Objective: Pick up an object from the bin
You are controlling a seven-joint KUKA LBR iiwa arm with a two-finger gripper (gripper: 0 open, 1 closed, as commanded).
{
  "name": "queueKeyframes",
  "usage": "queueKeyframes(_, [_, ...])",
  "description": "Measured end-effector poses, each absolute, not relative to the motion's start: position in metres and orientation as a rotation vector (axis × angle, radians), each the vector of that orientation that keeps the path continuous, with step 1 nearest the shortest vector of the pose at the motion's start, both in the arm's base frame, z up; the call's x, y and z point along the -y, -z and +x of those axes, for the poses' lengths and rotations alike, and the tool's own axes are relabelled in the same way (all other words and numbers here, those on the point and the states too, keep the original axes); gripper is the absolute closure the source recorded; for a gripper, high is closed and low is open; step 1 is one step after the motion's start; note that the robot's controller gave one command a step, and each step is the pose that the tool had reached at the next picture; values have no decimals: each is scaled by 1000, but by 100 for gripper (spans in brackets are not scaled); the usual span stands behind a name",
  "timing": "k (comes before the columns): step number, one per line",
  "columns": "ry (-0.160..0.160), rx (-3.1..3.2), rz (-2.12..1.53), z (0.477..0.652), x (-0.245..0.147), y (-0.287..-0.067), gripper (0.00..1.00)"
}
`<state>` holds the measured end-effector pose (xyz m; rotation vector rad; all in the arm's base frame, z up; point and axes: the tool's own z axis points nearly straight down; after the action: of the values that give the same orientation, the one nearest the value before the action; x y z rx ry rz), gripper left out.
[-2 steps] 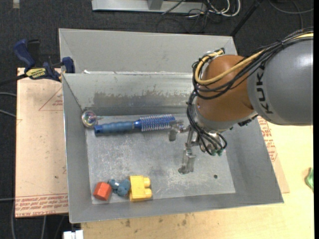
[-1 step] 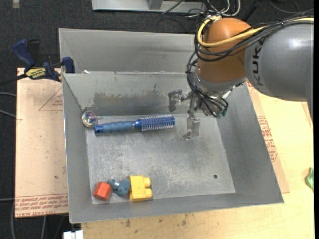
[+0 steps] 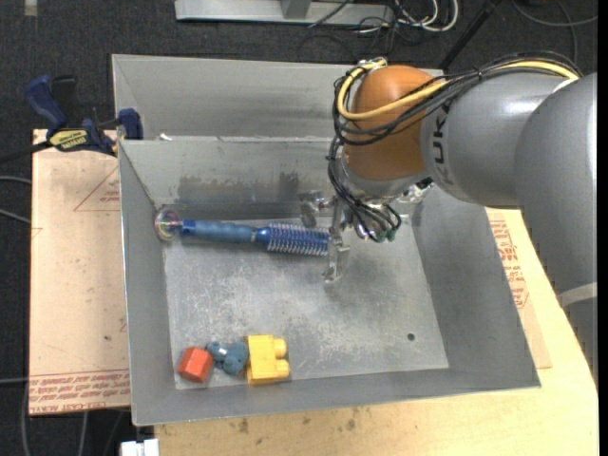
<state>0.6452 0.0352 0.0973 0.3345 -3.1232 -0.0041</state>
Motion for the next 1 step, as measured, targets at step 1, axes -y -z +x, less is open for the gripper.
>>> queueKeyframes(1, [3, 3131, 267, 650, -45, -68, 0])
